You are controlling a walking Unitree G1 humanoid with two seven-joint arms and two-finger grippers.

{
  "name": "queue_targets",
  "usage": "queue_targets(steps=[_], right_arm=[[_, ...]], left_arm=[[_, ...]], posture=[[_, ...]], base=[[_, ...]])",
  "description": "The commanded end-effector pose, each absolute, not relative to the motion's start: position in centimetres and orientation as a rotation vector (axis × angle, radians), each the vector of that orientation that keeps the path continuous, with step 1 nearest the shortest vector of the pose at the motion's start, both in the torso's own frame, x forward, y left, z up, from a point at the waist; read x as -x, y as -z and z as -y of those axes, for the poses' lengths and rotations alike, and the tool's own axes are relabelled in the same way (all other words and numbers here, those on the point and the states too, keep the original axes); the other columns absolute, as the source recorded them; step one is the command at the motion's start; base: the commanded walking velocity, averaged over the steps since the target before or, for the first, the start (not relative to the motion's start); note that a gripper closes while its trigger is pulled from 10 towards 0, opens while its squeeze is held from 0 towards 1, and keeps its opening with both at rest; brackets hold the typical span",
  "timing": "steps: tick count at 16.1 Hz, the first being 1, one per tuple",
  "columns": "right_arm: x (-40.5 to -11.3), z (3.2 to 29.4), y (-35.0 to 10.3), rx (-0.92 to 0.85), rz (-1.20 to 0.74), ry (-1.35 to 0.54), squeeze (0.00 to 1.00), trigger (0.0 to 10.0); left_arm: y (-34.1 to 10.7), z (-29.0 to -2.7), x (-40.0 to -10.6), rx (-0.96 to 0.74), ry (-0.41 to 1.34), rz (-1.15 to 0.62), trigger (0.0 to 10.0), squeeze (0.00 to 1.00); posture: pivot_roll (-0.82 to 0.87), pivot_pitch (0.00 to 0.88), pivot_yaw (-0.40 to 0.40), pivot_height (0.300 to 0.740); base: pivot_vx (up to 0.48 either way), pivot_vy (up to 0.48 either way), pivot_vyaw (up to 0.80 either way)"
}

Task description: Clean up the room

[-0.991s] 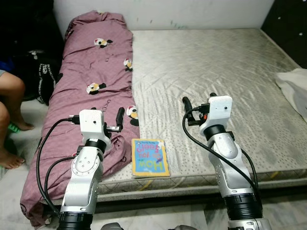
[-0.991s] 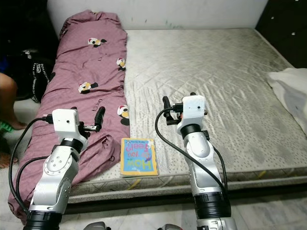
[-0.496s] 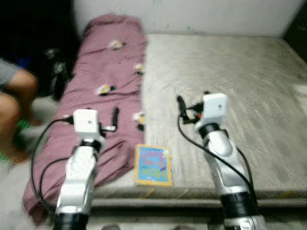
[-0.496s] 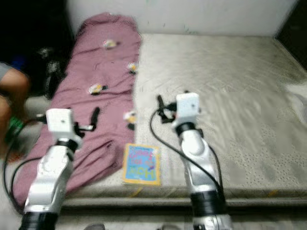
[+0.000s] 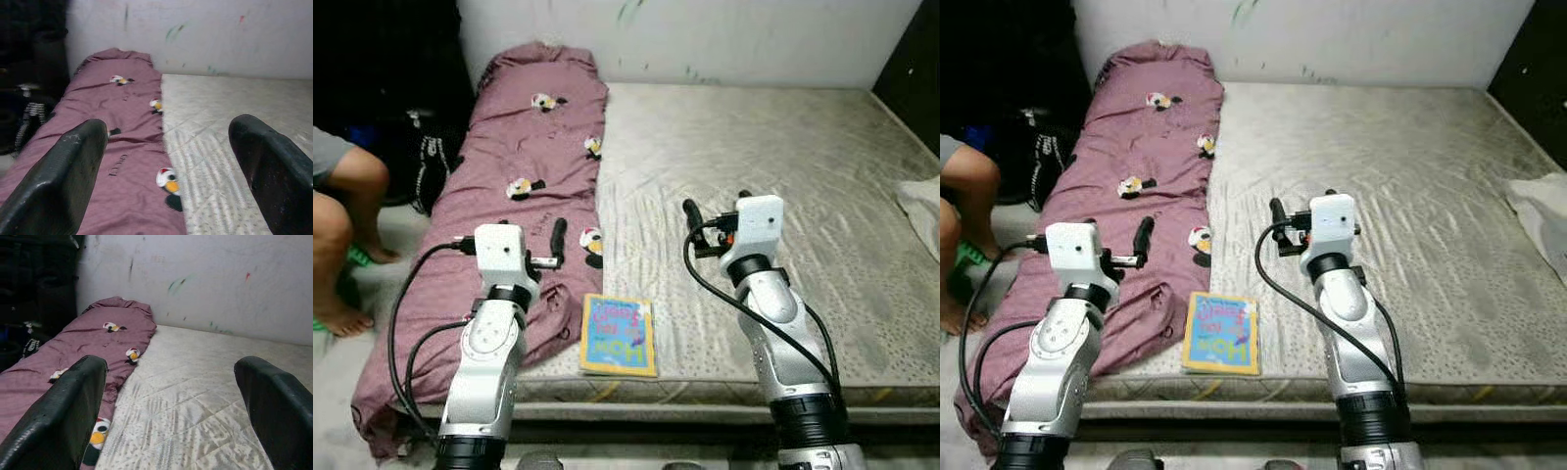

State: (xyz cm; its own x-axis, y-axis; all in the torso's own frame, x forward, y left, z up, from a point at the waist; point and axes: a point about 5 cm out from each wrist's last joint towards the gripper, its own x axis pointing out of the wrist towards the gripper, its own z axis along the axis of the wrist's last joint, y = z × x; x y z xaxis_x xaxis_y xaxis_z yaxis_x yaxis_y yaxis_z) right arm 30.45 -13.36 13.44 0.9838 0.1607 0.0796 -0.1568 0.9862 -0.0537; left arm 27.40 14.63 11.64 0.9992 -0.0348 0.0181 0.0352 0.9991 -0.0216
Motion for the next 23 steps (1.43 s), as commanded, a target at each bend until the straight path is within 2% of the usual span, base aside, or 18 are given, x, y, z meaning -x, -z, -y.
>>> queue_targets(steps=[1,4,6,9,13,15,17,19,21,23], right_arm=[[-30.4,13.7,-13.7,0.049,0.094,-0.145,0.00,10.0],[-29.4,15.3,-13.6,0.067,0.070,-0.124,0.00,10.0],[-28.6,16.4,-14.5,0.182,0.125,-0.110,0.00,10.0],[-27.4,15.9,-14.0,0.164,0.093,-0.164,0.00,10.0],[-27.4,16.0,-13.0,0.093,0.090,-0.012,0.00,10.0],[-27.3,16.1,-12.5,0.013,0.057,0.064,0.00,10.0],[-27.2,15.7,-11.8,0.057,0.054,0.021,0.00,10.0],[-27.0,16.4,-12.0,0.053,0.058,0.046,0.00,10.0],[-26.3,17.5,-11.3,0.059,0.024,0.080,0.00,10.0],[-26.1,17.3,-11.1,0.054,0.018,0.074,0.00,10.0]], left_arm=[[-11.5,-15.6,-27.1,0.004,-0.006,-0.003,10.0,0.00],[-11.2,-16.9,-26.0,0.028,-0.007,-0.024,10.0,0.00],[-10.7,-17.6,-25.5,0.021,-0.031,-0.045,10.0,0.00],[-10.7,-18.0,-25.5,0.018,-0.052,-0.046,10.0,0.00],[-10.7,-17.3,-25.3,-0.040,-0.026,-0.035,10.0,0.00],[-10.7,-17.5,-24.8,-0.030,-0.059,-0.046,10.0,0.00],[-9.9,-18.3,-24.1,-0.038,-0.087,-0.052,10.0,0.00],[-9.6,-18.9,-23.6,-0.032,-0.121,-0.062,10.0,0.00],[-9.9,-18.8,-23.6,-0.021,-0.167,-0.045,10.0,0.00],[-10.1,-18.2,-23.9,-0.024,-0.138,-0.031,10.0,0.00]], posture=[[-0.01,0.000,-0.006,0.740],[-0.03,0.000,0.014,0.740],[-0.03,0.000,0.044,0.740],[-0.03,0.000,0.062,0.740],[-0.01,0.000,0.028,0.740],[0.00,0.000,0.023,0.740],[-0.03,0.000,0.023,0.740],[-0.03,0.000,0.007,0.740],[-0.03,0.000,-0.011,0.740],[-0.03,0.000,-0.008,0.740]], base=[[0.000,0.000,0.00],[0.000,0.000,-0.80],[0.000,0.000,-0.80],[0.000,0.000,-0.66],[0.000,0.000,-0.69],[0.000,0.000,0.00],[0.000,0.000,0.00],[0.000,0.000,0.00],[0.000,0.000,0.00],[0.000,0.000,0.00]])
